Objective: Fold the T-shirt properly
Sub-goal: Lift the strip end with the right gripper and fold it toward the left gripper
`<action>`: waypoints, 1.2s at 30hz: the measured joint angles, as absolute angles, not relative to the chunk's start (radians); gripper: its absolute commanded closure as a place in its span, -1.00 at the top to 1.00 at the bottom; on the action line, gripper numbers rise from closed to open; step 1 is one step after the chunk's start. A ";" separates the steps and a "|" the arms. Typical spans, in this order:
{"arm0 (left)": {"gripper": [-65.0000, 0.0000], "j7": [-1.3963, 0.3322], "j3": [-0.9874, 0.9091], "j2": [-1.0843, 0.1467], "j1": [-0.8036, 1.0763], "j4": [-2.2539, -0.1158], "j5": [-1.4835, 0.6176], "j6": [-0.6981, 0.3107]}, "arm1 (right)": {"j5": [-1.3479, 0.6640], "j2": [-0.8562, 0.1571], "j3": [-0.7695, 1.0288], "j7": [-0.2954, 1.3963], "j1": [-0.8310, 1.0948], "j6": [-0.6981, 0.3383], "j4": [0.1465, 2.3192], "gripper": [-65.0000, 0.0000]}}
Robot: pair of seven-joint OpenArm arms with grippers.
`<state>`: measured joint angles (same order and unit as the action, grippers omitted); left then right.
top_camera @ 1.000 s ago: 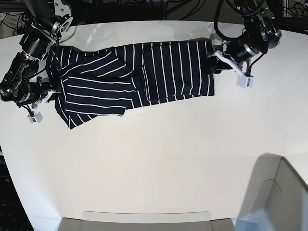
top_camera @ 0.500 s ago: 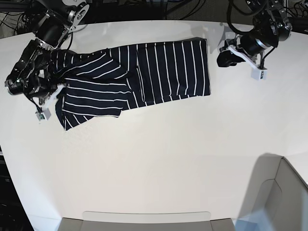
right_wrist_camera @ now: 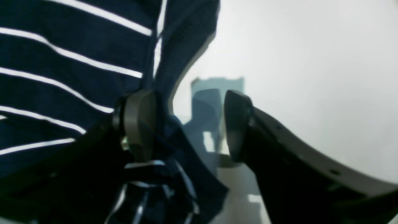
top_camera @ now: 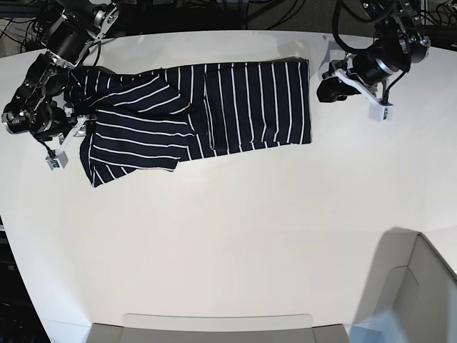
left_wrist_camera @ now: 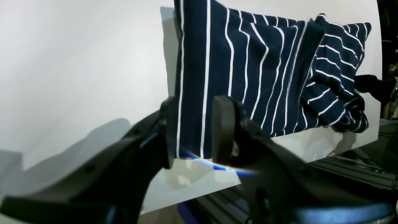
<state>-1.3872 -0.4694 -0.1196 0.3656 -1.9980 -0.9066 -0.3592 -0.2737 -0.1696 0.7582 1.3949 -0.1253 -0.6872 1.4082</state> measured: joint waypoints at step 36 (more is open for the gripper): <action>-0.45 -1.388 -0.469 -0.119 0.366 -1.998 -0.906 -0.359 | -0.437 -0.126 0.529 1.232 -0.197 -0.686 1.129 -1.00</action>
